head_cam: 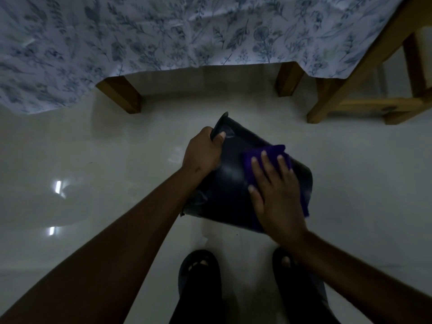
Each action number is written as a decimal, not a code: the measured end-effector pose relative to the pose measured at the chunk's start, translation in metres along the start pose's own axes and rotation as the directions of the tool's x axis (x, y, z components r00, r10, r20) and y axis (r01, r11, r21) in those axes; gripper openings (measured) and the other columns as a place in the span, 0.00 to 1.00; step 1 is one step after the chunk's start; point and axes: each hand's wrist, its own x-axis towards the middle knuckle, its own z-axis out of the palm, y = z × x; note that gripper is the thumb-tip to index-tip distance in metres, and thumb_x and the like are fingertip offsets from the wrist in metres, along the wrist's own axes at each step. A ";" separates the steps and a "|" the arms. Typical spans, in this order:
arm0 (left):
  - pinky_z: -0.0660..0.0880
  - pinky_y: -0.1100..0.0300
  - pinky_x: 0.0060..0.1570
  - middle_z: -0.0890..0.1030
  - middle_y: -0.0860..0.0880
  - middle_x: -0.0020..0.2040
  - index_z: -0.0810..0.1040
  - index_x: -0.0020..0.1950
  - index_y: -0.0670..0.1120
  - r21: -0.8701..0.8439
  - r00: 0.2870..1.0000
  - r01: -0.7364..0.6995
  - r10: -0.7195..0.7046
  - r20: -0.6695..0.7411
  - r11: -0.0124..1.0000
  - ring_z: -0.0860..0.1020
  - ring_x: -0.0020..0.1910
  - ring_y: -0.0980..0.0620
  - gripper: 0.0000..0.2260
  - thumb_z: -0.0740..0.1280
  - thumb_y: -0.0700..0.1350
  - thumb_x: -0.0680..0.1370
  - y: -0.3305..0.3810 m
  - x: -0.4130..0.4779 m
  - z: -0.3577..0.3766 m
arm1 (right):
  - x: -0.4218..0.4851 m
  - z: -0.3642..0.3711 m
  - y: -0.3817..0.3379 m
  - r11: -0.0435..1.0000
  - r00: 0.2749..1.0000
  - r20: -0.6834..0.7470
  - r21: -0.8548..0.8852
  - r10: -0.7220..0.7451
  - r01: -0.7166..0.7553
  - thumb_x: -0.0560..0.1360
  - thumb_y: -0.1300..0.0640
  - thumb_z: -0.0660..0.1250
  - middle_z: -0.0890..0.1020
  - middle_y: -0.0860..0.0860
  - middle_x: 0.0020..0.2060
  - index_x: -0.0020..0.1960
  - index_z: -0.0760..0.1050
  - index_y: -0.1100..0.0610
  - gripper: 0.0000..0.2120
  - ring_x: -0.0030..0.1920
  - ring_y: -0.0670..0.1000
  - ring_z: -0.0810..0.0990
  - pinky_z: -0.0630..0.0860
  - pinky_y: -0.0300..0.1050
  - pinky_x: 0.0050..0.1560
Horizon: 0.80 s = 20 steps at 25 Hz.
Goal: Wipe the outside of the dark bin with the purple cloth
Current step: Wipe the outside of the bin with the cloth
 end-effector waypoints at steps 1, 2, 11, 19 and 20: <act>0.71 0.57 0.42 0.78 0.44 0.47 0.74 0.55 0.41 -0.010 1.000 0.016 -0.016 0.003 1.000 0.77 0.45 0.46 0.14 0.58 0.51 0.81 0.001 0.004 0.001 | -0.011 0.003 -0.007 0.998 0.998 0.014 -0.014 -0.063 0.063 0.80 0.45 0.50 0.56 0.52 0.78 0.78 0.52 0.50 0.28 0.78 0.58 0.49 0.51 0.59 0.75; 0.72 0.56 0.42 0.79 0.44 0.48 0.74 0.56 0.41 -0.035 0.999 0.034 -0.034 0.002 0.999 0.77 0.45 0.46 0.14 0.58 0.50 0.81 0.002 0.006 0.002 | -0.007 0.006 -0.009 0.994 0.994 0.022 -0.028 -0.103 0.104 0.80 0.45 0.50 0.55 0.52 0.79 0.78 0.51 0.50 0.28 0.78 0.58 0.49 0.51 0.59 0.74; 0.66 0.66 0.32 0.74 0.51 0.39 0.73 0.49 0.43 -0.088 0.998 0.023 -0.028 -0.056 0.996 0.71 0.34 0.60 0.12 0.58 0.51 0.82 -0.016 -0.026 0.002 | 0.060 -0.016 0.012 0.966 0.959 0.184 0.107 0.215 -0.237 0.80 0.44 0.52 0.66 0.55 0.74 0.75 0.60 0.52 0.26 0.71 0.61 0.66 0.66 0.61 0.68; 0.68 0.72 0.28 0.75 0.54 0.36 0.75 0.47 0.44 -0.196 0.999 -0.032 0.023 -0.048 0.980 0.74 0.34 0.57 0.10 0.62 0.51 0.80 -0.014 -0.029 -0.011 | 0.029 -0.034 0.020 0.993 0.965 0.235 0.064 -0.116 0.104 0.69 0.42 0.57 0.53 0.47 0.79 0.78 0.49 0.45 0.39 0.74 0.60 0.56 0.64 0.58 0.68; 0.69 0.75 0.29 0.76 0.55 0.37 0.76 0.48 0.46 -0.198 0.996 -0.088 0.082 -0.036 0.976 0.75 0.34 0.59 0.09 0.64 0.51 0.79 -0.011 -0.034 -0.019 | 0.027 -0.034 0.024 0.987 0.979 0.159 0.123 -0.124 0.105 0.70 0.47 0.57 0.58 0.47 0.78 0.77 0.53 0.46 0.36 0.70 0.58 0.61 0.66 0.54 0.66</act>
